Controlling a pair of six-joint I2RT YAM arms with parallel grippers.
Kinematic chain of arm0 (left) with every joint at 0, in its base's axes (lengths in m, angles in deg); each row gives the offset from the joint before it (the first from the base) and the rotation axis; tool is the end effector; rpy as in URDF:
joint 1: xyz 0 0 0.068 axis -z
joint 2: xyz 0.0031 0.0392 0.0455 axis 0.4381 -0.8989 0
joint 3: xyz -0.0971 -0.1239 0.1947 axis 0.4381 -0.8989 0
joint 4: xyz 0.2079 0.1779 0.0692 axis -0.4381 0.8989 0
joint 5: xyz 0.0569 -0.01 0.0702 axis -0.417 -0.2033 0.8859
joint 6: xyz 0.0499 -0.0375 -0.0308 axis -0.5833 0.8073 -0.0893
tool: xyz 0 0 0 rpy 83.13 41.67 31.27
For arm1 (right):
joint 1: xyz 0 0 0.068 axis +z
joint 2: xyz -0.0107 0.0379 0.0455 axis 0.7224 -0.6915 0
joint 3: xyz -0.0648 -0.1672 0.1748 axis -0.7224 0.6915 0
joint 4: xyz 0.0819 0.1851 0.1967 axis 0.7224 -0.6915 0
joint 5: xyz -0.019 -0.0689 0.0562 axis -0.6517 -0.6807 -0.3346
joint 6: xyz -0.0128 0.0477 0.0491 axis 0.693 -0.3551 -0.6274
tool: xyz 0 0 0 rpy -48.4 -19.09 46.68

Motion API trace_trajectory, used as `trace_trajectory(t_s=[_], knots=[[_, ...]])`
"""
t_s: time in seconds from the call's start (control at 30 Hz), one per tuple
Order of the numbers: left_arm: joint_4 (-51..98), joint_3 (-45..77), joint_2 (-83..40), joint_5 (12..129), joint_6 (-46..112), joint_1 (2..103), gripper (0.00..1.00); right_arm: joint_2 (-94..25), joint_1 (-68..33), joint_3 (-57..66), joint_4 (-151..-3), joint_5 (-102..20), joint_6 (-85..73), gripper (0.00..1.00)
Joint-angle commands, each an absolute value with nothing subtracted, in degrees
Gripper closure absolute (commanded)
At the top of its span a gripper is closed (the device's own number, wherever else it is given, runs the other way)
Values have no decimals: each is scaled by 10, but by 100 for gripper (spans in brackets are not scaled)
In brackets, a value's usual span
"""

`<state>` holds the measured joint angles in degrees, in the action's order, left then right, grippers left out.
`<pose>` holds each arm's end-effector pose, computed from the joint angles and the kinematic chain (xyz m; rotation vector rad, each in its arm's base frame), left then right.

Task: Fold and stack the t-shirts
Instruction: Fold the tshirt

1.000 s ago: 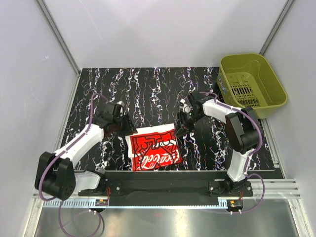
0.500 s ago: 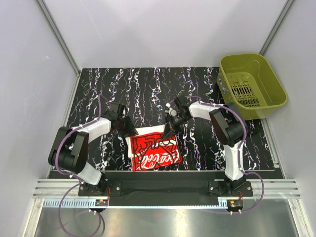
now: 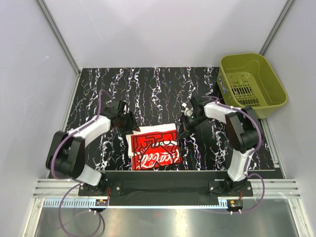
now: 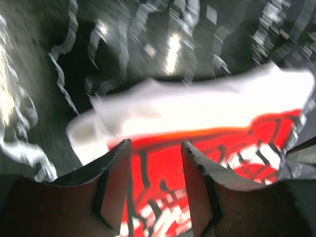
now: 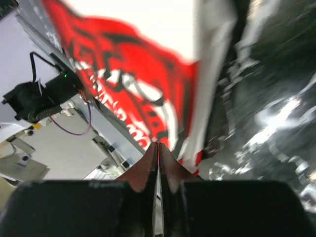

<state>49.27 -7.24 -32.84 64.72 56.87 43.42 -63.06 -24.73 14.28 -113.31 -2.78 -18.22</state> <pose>0.2963 -0.1076 0.1228 -0.3564 2.7229 -0.6155 0.3126 0.1667 0.0853 0.1556 -2.7707 -1.1655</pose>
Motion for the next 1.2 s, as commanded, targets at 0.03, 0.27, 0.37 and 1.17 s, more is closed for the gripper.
trace_trajectory(t_s=[0.03,0.27,0.37,1.17], knots=[[549,-81,-207,660,589,493,52,-547,-192,128,-1186,-37,-175,91],[427,-257,-116,610,724,575,71,-558,-133,190,-1090,25,-239,90],[396,-315,-107,610,756,587,74,-562,-133,221,-1075,20,-240,91],[463,-320,20,624,809,669,62,-445,-138,326,-1067,-71,-310,91]])
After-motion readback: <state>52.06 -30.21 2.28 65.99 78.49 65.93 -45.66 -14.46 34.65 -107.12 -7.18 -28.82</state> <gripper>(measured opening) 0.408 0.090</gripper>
